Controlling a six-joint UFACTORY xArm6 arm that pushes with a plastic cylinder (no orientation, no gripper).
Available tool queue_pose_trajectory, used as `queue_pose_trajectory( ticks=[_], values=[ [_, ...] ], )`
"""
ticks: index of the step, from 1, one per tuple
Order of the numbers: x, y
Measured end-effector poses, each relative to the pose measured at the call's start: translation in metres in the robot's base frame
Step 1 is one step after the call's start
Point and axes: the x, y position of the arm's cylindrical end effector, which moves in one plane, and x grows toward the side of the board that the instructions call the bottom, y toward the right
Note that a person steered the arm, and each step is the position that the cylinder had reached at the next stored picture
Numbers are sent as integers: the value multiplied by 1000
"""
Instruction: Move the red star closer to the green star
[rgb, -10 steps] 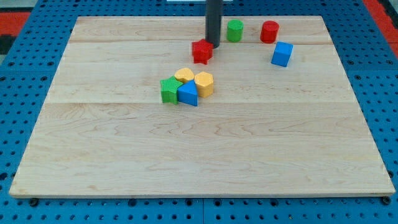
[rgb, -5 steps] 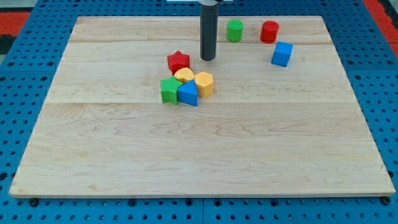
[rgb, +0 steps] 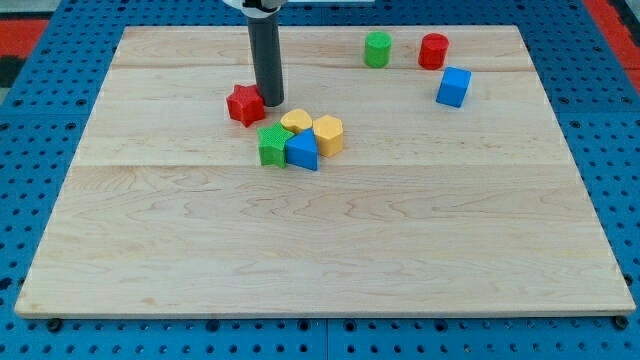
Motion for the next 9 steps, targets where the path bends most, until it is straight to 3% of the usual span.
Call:
queue_pose_trajectory(
  ticks=[2,6,8,9],
  values=[
    [-29,-21],
    [12,-37],
    [8,-109],
    [12,-112]
  ],
)
